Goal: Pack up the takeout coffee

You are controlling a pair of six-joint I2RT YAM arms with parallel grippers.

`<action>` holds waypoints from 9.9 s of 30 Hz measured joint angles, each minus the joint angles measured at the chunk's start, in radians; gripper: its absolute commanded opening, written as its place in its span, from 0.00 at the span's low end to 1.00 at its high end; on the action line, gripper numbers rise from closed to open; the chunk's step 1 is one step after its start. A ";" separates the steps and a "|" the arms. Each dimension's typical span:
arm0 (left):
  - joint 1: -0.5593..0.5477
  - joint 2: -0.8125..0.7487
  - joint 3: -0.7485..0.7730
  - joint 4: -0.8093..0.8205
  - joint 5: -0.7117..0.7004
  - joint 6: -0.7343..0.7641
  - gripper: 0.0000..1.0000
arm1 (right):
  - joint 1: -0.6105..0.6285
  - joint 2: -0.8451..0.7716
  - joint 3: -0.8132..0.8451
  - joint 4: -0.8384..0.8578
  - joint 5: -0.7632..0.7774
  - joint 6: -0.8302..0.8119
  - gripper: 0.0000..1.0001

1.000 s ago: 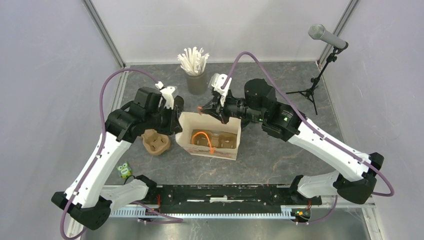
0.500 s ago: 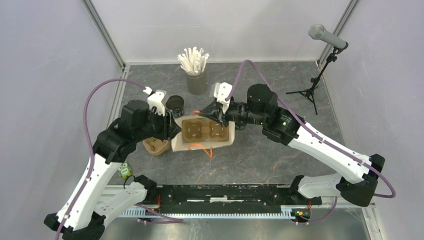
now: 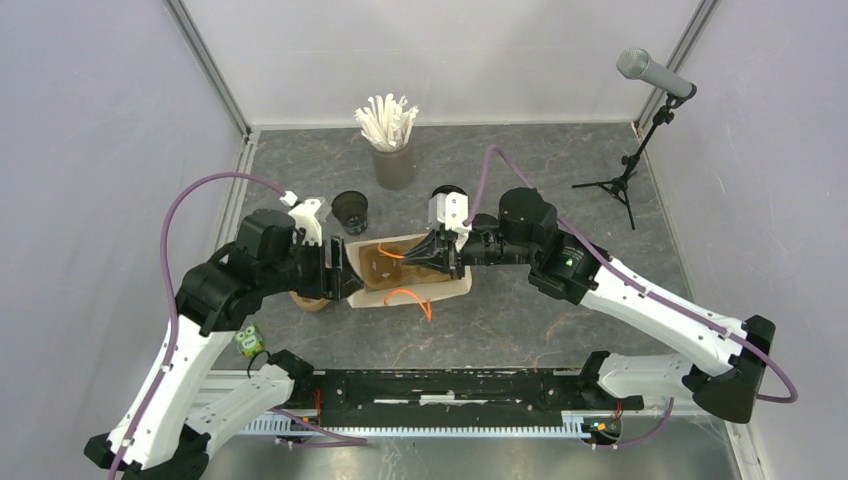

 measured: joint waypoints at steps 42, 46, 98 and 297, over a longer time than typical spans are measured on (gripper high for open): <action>0.000 0.079 -0.016 0.019 -0.080 -0.143 0.45 | 0.000 -0.021 0.010 0.033 0.256 0.126 0.00; 0.000 0.077 -0.011 0.038 -0.079 -0.143 0.43 | 0.000 -0.021 0.017 0.029 0.293 0.140 0.00; 0.001 0.137 0.019 0.110 0.120 0.140 0.02 | -0.565 0.359 0.274 -0.540 0.441 0.182 0.83; 0.006 0.346 0.137 0.217 0.124 0.102 0.26 | 0.188 0.035 0.348 -0.706 0.515 -0.123 0.67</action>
